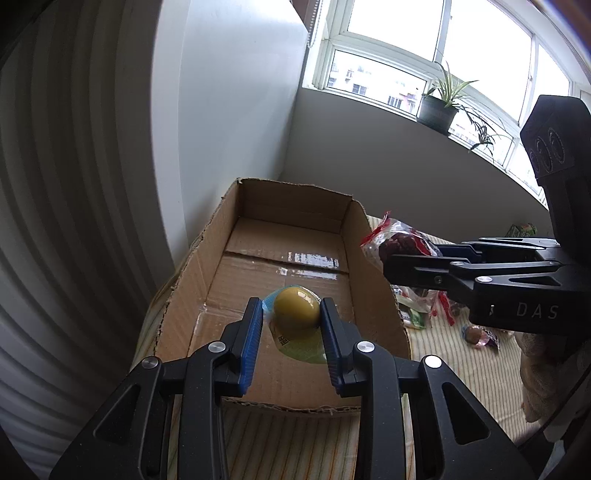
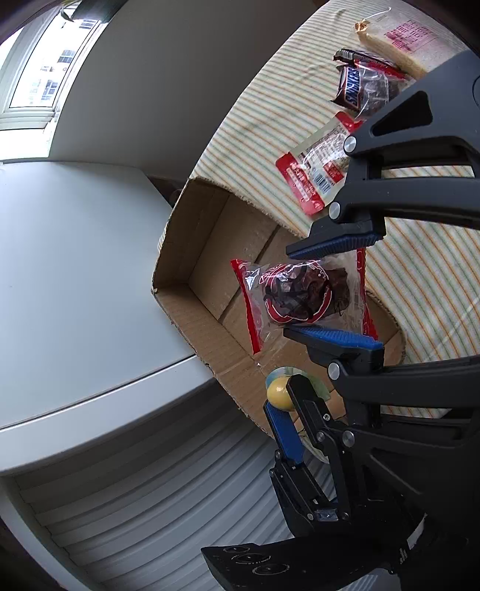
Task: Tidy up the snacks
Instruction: 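Carry both snacks into the cardboard box and open both grippers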
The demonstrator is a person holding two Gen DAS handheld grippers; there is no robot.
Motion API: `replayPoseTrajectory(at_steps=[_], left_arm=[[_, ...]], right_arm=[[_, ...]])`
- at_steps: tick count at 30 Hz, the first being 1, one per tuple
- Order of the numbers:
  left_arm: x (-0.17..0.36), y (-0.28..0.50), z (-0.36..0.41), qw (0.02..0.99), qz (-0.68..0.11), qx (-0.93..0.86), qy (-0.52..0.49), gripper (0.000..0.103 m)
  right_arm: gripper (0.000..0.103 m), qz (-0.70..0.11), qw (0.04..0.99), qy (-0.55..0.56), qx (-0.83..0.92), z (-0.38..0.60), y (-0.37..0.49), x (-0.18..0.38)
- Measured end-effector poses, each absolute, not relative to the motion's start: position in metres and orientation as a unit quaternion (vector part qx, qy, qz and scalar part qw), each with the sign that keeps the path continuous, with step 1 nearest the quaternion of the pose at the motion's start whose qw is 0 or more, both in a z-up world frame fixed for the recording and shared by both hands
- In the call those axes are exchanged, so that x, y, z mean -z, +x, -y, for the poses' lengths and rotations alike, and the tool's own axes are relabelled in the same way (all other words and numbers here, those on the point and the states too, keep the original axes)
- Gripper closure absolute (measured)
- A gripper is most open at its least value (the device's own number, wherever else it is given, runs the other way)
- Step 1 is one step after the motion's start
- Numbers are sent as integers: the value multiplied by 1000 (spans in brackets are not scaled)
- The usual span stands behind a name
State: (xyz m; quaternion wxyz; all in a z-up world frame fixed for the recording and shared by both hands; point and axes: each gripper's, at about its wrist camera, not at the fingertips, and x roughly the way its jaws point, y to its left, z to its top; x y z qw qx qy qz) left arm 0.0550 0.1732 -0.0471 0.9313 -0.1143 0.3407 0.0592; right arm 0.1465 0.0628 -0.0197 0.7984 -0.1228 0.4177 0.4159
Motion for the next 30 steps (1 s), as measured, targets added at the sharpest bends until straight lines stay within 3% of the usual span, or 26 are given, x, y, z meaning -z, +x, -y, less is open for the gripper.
replayPoseTrajectory(at_steps=[4,8,9,25,30], left_arm=[[50,56,-181,930,-341,-65,-118,73],[52,54,-185,928,-342,-76,-126,71],[52,53,-187,927,-343,-79,-127,71],[34,40,-160,935,-329,-46,-126,71],[33,37,-139,935,-333,-20,-119,71]], right_arm=[[65,-428,788,-134,-422,-82,150,29],[38,-424,793,-135,-417,-86,151,31],[37,-423,795,-131,-415,-85,152,30],[36,-411,819,-120,-382,-11,128,-3],[31,-414,834,-105,-350,43,119,-12]])
